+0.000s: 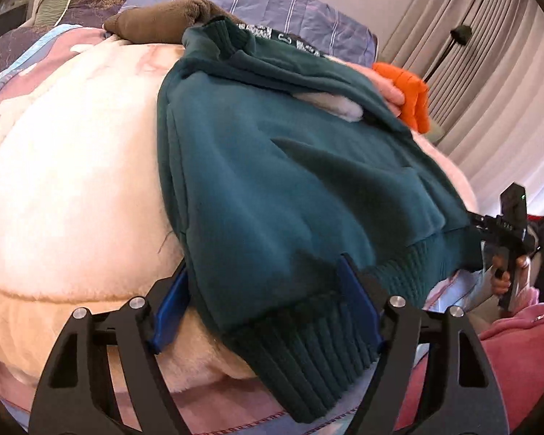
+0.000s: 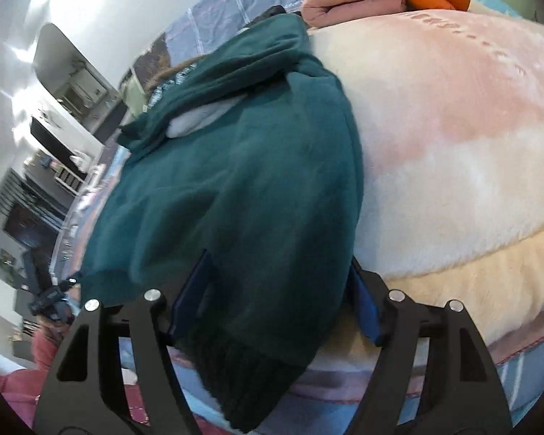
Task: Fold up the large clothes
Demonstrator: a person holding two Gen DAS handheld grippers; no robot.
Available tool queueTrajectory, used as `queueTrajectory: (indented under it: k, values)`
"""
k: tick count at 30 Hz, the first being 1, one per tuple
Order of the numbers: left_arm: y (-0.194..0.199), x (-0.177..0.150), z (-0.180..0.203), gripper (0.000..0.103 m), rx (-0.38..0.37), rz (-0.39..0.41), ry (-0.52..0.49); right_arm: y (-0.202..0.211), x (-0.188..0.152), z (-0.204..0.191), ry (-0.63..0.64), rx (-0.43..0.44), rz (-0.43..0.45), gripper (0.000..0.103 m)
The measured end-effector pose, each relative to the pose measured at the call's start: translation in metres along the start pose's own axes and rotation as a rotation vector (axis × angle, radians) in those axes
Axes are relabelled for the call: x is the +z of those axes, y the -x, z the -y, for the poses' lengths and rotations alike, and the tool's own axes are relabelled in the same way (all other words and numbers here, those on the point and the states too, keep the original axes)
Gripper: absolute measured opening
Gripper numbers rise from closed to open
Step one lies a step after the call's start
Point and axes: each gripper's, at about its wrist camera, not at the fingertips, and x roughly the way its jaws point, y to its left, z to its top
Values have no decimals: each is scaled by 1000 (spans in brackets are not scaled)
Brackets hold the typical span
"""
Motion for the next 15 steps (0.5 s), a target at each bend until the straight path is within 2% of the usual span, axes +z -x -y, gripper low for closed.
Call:
queueTrajectory:
  k: [4, 7, 11, 14, 15]
  values:
    - [-16, 14, -1, 78, -4, -7, 14, -12, 11, 3, -35, 48, 7, 73]
    - [-24, 19, 1, 77, 16, -16, 4, -12, 11, 1, -53, 43, 9, 68]
    - [-14, 9, -3, 70, 0, 18, 15, 1, -2, 5, -50, 59, 20, 64]
    - [-10, 12, -10, 53, -2, 38, 51, 3, -3, 7, -63, 57, 28, 58]
    - [-8, 14, -10, 41, -6, 49, 60, 2, -1, 4, -64, 56, 29, 53]
